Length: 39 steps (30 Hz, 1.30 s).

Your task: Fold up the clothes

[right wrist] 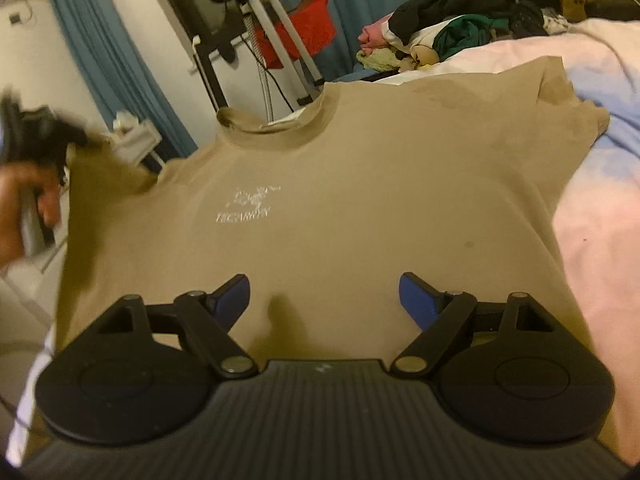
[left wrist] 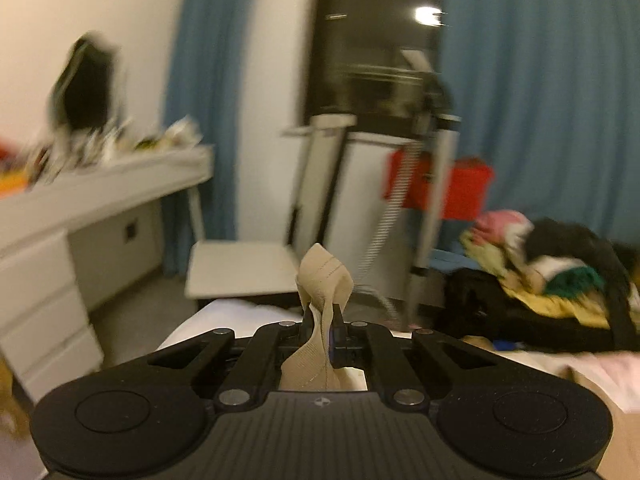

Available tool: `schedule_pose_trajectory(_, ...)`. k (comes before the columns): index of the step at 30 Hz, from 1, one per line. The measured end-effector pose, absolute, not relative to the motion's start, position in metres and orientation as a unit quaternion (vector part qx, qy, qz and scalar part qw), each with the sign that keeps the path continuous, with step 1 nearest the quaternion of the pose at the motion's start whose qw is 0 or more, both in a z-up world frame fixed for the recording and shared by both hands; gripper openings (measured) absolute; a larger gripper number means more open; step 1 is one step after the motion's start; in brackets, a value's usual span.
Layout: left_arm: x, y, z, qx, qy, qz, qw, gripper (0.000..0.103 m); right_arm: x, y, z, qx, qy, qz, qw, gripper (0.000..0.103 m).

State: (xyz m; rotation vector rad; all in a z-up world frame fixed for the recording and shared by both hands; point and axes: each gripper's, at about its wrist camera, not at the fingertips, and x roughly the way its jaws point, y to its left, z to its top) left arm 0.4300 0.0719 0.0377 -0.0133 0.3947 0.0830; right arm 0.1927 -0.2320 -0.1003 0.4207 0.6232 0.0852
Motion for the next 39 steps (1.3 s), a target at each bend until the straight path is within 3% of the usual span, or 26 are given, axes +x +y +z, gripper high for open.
schedule_pose_trajectory(11, 0.434, -0.115, -0.045, 0.101, 0.270, -0.042, 0.957, 0.005, 0.185, -0.262, -0.102, 0.260, 0.286, 0.031, 0.922, 0.083)
schedule_pose_trajectory(13, 0.432, -0.136, -0.056, 0.112, 0.282, -0.056, 0.951, 0.010, 0.187, -0.260, -0.104, 0.257, 0.282, 0.033, 0.924, 0.083)
schedule_pose_trajectory(15, 0.419, -0.117, -0.051, 0.096, 0.291, -0.066, 0.950, 0.020, 0.190, -0.258, -0.107, 0.255, 0.281, 0.035, 0.925, 0.084)
schedule_pose_trajectory(17, 0.406, -0.098, -0.045, 0.080, 0.300, -0.076, 0.948, 0.045, 0.192, -0.259, -0.108, 0.260, 0.281, 0.040, 0.923, 0.084)
schedule_pose_trajectory(22, 0.373, -0.050, -0.031, 0.039, 0.321, -0.100, 0.941, 0.054, 0.194, -0.263, -0.107, 0.276, 0.276, 0.048, 0.919, 0.084)
schedule_pose_trajectory(25, 0.348, -0.019, -0.020, 0.013, 0.334, -0.113, 0.936, 0.065, 0.192, -0.263, -0.104, 0.280, 0.274, 0.051, 0.918, 0.084)
schedule_pose_trajectory(32, 0.214, 0.122, 0.009, -0.084, 0.391, -0.102, 0.911, 0.067, 0.171, -0.260, -0.088, 0.266, 0.260, 0.052, 0.927, 0.084)
schedule_pose_trajectory(39, 0.126, 0.260, 0.027, -0.192, 0.383, -0.072, 0.901, 0.067, 0.135, -0.255, -0.064, 0.263, 0.260, 0.070, 0.927, 0.084)
